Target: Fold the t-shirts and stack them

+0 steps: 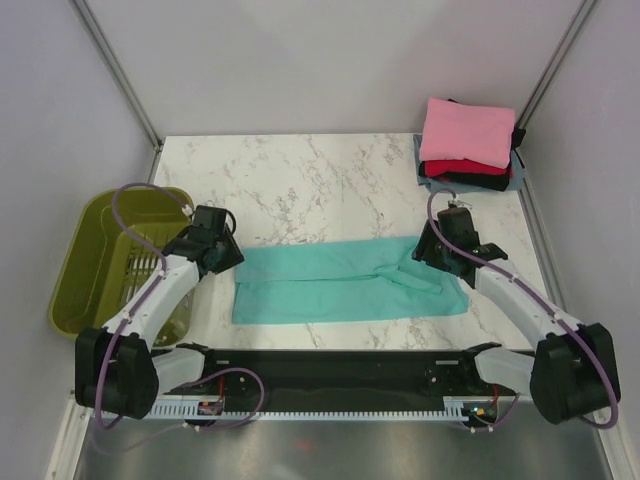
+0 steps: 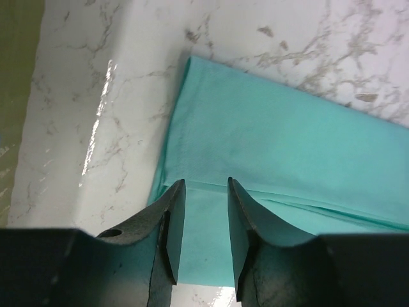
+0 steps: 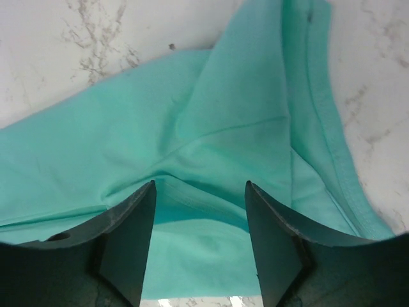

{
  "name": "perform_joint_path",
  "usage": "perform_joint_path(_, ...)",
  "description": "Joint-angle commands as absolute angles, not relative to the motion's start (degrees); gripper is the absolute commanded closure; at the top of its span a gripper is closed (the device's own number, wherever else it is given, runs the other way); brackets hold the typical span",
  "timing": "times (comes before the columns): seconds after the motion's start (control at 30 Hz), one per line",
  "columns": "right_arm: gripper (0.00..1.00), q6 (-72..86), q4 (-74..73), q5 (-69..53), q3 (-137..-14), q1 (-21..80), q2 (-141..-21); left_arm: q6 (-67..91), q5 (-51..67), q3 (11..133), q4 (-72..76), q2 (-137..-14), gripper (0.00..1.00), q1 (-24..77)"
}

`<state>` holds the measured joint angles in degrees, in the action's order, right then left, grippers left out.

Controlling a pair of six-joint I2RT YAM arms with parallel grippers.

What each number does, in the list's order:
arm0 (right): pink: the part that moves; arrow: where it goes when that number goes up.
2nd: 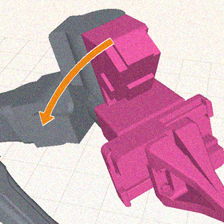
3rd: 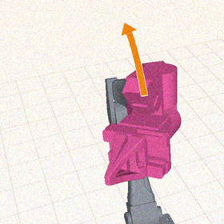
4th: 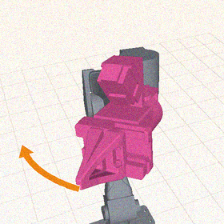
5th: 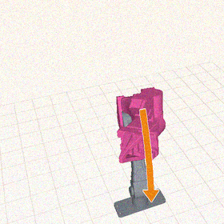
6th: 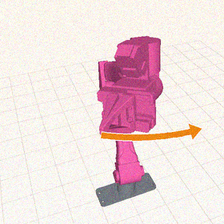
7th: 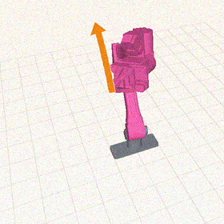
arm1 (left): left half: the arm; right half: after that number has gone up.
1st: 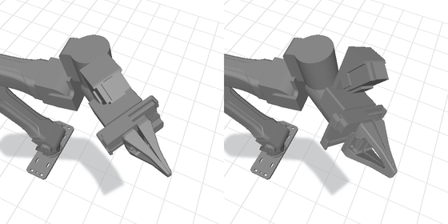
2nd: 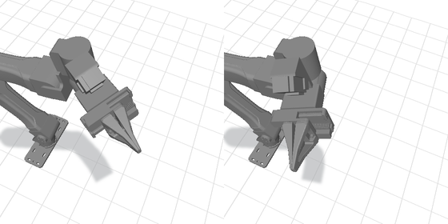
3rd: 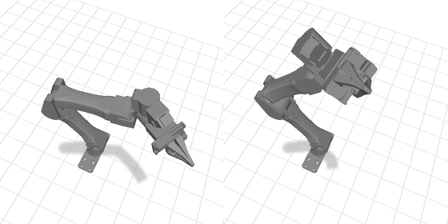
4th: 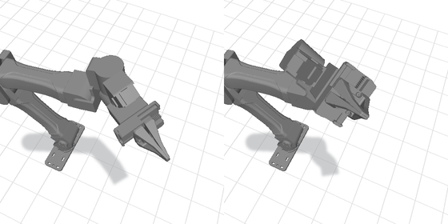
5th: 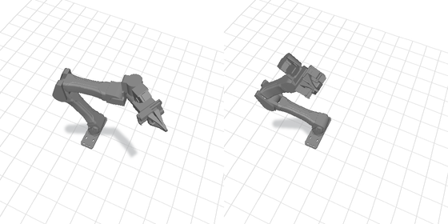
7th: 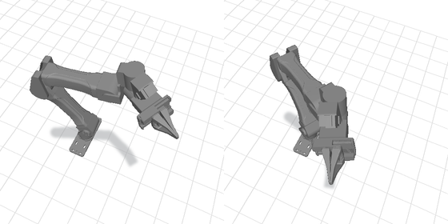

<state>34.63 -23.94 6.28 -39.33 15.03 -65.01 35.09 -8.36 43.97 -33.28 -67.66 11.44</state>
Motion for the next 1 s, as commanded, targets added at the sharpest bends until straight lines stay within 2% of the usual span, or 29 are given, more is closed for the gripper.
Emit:
perform_joint_path(0.0, 0.37, 32.5, -18.0, 2.8, -43.9, 16.5, -71.7, 30.9, -4.4, 47.5, -33.7, -64.1, 0.6, 11.6)
perform_joint_path(0.27, 0.46, 34.2, -13.9, 2.7, -45.4, 23.3, -81.1, 28.6, -1.6, 45.8, -34.1, -58.5, 0.61, 12.5)
perform_joint_path(0.33, 0.49, 36.8, -15.2, 4.7, -43.0, 27.5, -79.7, 28.3, -1.9, 46.1, -34.1, -58.8, 0.61, 12.6)
perform_joint_path(0.47, 0.52, 45.2, -22.2, 17.8, -39.0, 36.0, -70.7, 28.6, -1.3, 46.2, -34.1, -58.7, 0.61, 12.7)
perform_joint_path(0.6, 0.52, 53.1, -29.1, 18.8, -33.0, 41.9, -57.1, 28.9, -1.2, 46.2, -34.1, -58.4, 0.62, 12.9)
perform_joint_path(0.73, 0.51, 56.7, -31.2, 18.1, -31.2, 43.6, -51.4, 29.5, -1.2, 46.2, -33.0, -58.9, 0.62, 13.3)
perform_joint_path(0.9, 0.43, 53.6, -32.2, 25.1, -38.1, 43.4, -59.1, 29.6, -3.8, 50.4, -31.6, -67.0, 0.62, 19.1)
perform_joint_path(0.97, 0.44, 51.3, -33.3, 29.4, -41.7, 42.5, -63.1, 29.5, -6.9, 53.9, -32.5, -71.0, 0.62, 23.6)
